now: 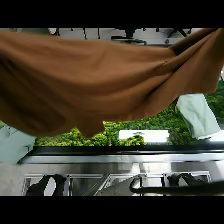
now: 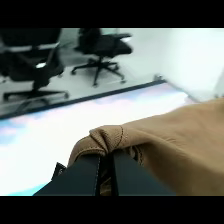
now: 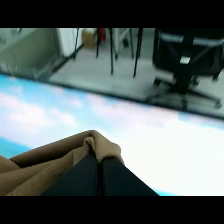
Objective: Fold the shirts.
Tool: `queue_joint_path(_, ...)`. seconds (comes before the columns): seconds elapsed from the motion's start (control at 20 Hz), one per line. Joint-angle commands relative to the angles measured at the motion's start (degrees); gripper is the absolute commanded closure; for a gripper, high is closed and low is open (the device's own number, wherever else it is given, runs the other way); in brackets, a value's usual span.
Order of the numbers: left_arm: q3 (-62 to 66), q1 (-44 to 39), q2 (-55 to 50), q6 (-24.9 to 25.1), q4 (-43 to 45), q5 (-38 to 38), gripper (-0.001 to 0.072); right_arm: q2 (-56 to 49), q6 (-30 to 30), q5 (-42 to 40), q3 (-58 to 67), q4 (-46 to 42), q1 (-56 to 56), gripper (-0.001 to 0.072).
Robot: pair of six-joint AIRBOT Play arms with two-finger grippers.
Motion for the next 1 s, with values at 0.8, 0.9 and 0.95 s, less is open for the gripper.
queue_joint_path(0.8,-20.4,-10.3,-47.5,6.2,-1.0,3.8,0.0041,-37.2,-18.6,-9.7,-25.4,16.0,-1.9,0.0384)
queue_joint_path(0.9,-17.7,-6.8,-46.6,4.9,0.5,-2.2,0.0041,-33.2,-15.9,-5.3,-25.0,10.5,-4.5,0.0385)
queue_joint_path(0.95,-18.2,-5.4,-45.4,4.5,2.8,-3.9,0.0041,-31.7,-13.6,-2.3,-25.5,7.2,-5.2,0.0384)
